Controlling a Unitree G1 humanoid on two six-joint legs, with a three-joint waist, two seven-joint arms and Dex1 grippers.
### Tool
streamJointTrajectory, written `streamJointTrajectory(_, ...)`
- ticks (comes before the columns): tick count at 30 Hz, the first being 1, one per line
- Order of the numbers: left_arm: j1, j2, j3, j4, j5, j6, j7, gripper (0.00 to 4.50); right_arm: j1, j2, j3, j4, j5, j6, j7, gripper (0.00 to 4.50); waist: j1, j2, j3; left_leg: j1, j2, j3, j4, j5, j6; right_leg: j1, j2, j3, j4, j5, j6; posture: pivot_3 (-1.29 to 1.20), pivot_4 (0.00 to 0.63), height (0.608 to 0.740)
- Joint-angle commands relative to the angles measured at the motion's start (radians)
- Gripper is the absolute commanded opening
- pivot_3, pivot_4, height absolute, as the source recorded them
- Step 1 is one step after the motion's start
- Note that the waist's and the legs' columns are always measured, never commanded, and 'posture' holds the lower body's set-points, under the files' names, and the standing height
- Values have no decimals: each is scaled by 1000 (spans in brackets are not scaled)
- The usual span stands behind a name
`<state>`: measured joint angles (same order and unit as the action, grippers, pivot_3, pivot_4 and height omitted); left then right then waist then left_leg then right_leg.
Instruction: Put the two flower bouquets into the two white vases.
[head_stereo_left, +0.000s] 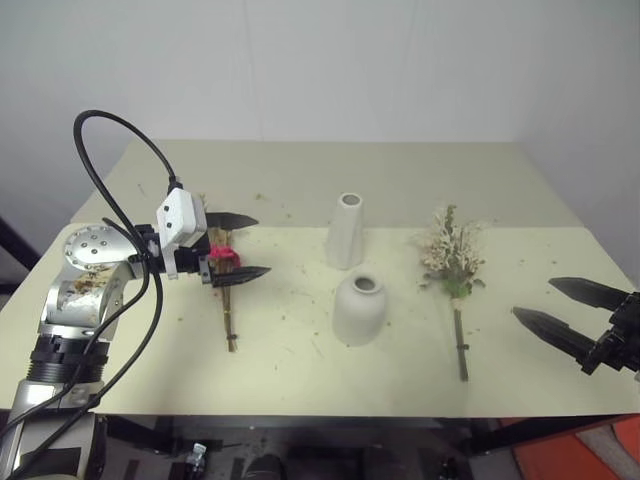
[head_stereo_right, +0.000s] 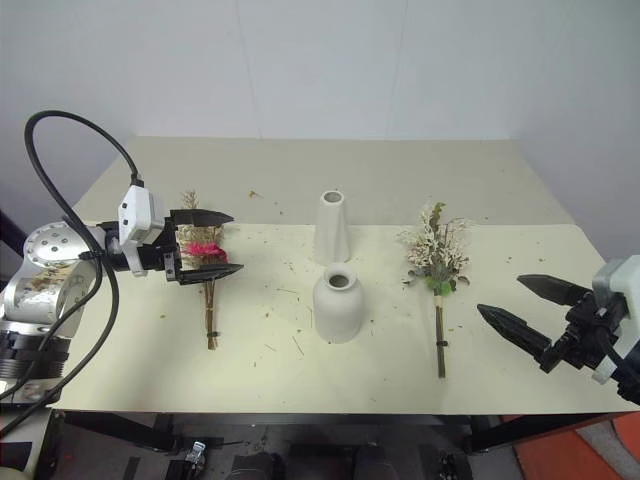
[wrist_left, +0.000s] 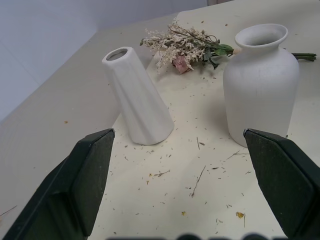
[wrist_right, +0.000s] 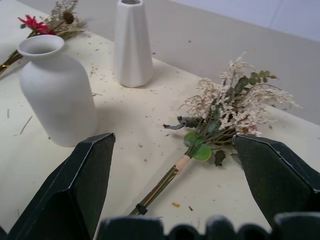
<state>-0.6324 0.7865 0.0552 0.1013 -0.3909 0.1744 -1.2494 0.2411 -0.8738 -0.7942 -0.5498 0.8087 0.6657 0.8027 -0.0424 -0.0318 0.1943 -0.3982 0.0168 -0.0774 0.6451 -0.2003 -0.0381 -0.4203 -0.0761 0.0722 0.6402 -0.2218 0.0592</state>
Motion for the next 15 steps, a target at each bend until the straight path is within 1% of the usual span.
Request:
streamJointTrajectory(1, -28, 9, 15, -8, 7, -36, -2, 4500, -21, -8, -14, -13, 9, -9, -7, 4469, 1, 0, 0, 0, 0, 0, 0, 0, 0, 0, 0, 0, 0, 0, 0, 0, 150, 740)
streamJointTrajectory(3, -23, 14, 16, -23, 14, -32, 8, 4500, -32, -14, 1, 1, -6, -12, -13, 4469, 0, 0, 0, 0, 0, 0, 0, 0, 0, 0, 0, 0, 0, 0, 0, 0, 150, 740)
streamJointTrajectory(6, -4, 25, 40, -65, -19, -7, 2, 4500, -56, -14, 19, 18, -26, -23, -19, 4469, -1, 0, 0, 0, 0, 0, 0, 0, 0, 0, 0, 0, 0, 0, 0, 0, 150, 740)
streamJointTrajectory(11, 18, 50, 51, -67, -17, -11, 2, 4500, -76, -11, 42, 21, -45, -21, -28, 4469, 0, 0, 0, 0, 0, 0, 0, 0, 0, 0, 0, 0, 0, 0, 0, 0, 150, 740)
streamJointTrajectory(13, 22, 49, 52, -74, -22, -7, 5, 4500, -69, -8, 38, 13, -50, -21, -21, 4469, 0, 0, 0, 0, 0, 0, 0, 0, 0, 0, 0, 0, 0, 0, 0, 0, 150, 740)
streamJointTrajectory(15, 11, 39, 47, -71, -22, -8, 9, 4500, -82, -14, 44, 3, -59, -5, -53, 4469, 0, 0, 0, 0, 0, 0, 0, 0, 0, 0, 0, 0, 0, 0, 0, 0, 150, 740)
